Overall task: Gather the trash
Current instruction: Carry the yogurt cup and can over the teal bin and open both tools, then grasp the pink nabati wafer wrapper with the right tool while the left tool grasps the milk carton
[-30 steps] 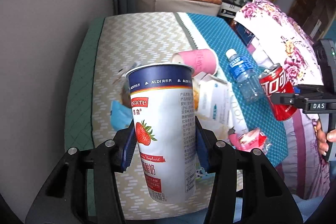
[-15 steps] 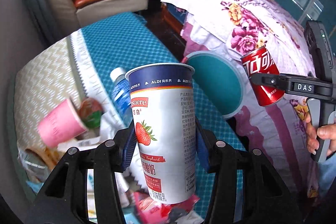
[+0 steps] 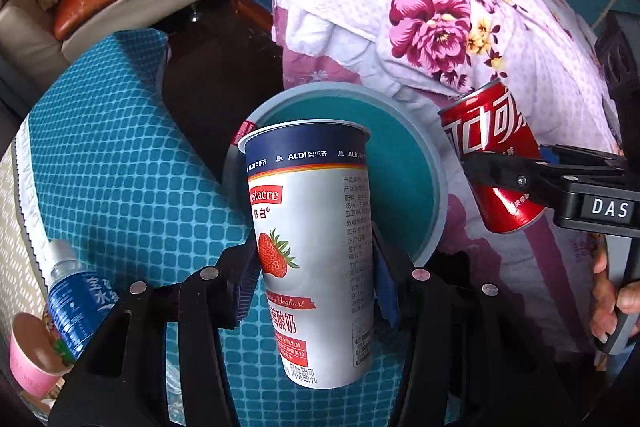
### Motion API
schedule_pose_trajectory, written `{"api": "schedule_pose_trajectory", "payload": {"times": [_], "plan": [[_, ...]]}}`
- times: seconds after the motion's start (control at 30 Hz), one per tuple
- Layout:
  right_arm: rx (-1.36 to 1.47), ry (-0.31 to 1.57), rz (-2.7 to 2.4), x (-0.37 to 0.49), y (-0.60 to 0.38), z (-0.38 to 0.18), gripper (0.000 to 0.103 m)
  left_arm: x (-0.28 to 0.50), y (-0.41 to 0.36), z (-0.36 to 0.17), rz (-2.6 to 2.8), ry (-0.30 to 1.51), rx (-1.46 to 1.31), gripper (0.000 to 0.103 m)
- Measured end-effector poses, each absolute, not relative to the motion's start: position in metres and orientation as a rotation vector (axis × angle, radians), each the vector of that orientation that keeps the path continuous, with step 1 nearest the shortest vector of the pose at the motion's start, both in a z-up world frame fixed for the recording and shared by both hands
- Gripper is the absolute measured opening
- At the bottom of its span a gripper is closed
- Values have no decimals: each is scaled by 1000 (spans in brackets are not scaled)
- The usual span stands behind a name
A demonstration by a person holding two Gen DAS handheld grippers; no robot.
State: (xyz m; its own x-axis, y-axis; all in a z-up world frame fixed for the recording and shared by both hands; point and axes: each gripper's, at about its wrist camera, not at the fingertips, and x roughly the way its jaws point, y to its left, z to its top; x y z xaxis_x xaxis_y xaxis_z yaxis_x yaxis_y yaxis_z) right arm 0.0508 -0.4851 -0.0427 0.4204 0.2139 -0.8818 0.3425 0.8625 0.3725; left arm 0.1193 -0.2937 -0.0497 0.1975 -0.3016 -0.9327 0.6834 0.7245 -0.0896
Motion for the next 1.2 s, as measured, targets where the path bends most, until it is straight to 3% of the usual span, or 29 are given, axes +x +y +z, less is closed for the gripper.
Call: {"api": "schedule_pose_trajectory", "payload": {"times": [0.07,0.2,0.23,0.47,0.73,0.87,1.2], "plan": [[559,1154,-84,54,-488,-45,62,122,-297,-53,-705,1184,388,52],[561,1159,-77,56,-489,-45,62,124,-295,-48,-672,1141,374,82],[563,1161,-75,57,-489,-44,62,125,-293,-46,-662,1131,372,84],[552,1187,-55,67,-480,-49,62,126,-277,-37,-651,1125,333,84],[544,1229,-43,80,-465,-56,63,122,-253,-30,-639,1134,303,91],[546,1243,-49,80,-458,-55,73,117,-241,-26,-638,1135,283,92],[516,1250,-42,73,-429,-33,77,97,-206,-3,-635,1105,267,92]]}}
